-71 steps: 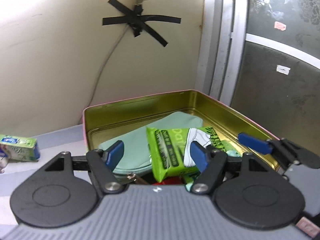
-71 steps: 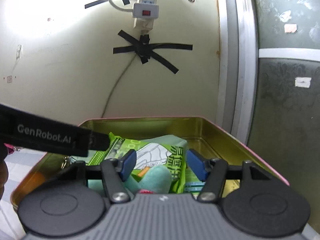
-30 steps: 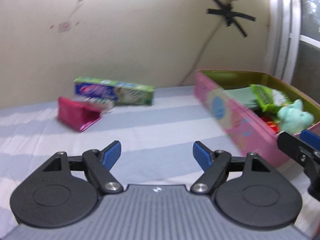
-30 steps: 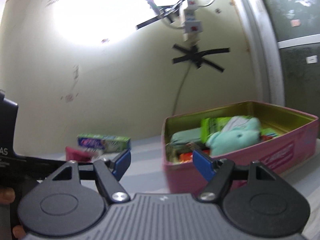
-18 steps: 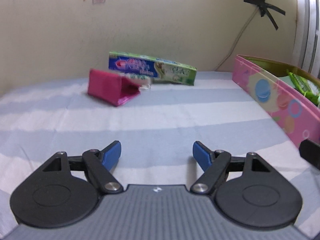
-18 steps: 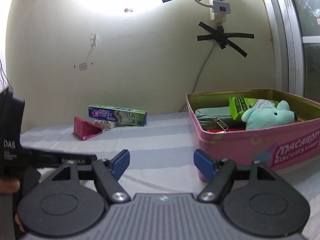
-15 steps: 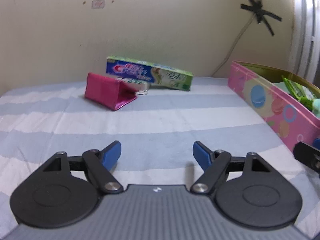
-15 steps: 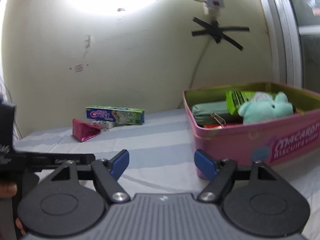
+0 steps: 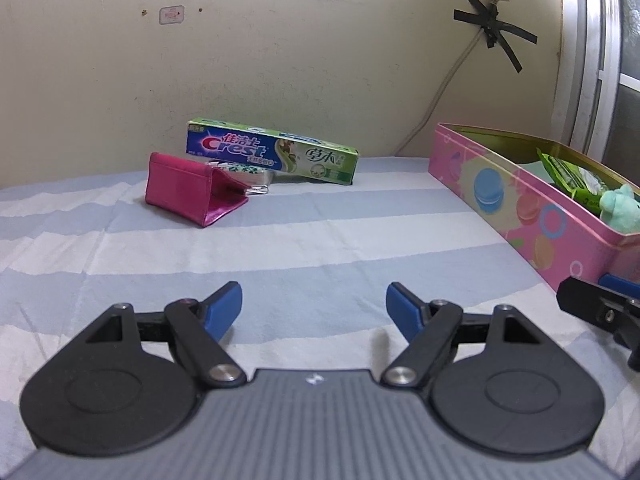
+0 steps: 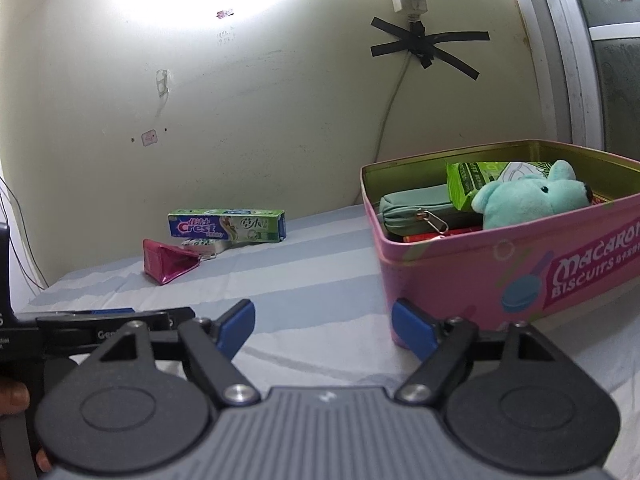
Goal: Organize objects
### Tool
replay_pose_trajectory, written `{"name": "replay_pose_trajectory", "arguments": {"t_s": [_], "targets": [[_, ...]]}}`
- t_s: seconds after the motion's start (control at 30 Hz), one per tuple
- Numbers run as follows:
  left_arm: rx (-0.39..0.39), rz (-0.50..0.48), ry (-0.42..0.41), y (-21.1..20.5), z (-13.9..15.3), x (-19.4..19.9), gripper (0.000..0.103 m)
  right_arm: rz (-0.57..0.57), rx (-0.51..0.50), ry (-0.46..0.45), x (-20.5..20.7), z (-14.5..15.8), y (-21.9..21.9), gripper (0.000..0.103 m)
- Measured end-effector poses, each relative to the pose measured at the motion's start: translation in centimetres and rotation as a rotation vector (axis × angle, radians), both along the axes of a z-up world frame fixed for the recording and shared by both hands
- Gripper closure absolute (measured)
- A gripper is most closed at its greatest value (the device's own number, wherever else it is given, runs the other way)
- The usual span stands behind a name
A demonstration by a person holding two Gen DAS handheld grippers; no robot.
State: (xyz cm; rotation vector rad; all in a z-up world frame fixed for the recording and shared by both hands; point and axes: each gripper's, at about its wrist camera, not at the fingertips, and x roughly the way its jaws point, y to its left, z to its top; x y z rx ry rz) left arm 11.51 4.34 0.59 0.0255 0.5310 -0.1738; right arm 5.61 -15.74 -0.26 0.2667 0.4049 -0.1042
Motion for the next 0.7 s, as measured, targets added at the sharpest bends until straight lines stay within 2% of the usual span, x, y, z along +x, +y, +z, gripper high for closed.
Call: {"name": "replay_pose_trajectory", "arguments": {"t_s": [0.27, 0.53, 0.7], "targets": [[-0.009, -0.006, 0.013, 0.1, -0.1, 0.1, 0.022, 0.0, 0.002, 0.012, 0.1, 0.0, 0.1, 0.021], [-0.015, -0.009, 0.016, 0.2, -0.1, 0.1, 0.02, 0.025, 0.01, 0.078, 1.1, -0.4, 0.1, 0.02], [-0.015, -0.009, 0.017, 0.2, -0.1, 0.2, 0.018, 0.032, 0.018, 0.082, 1.0, -0.5, -0.1, 0.02]]}}
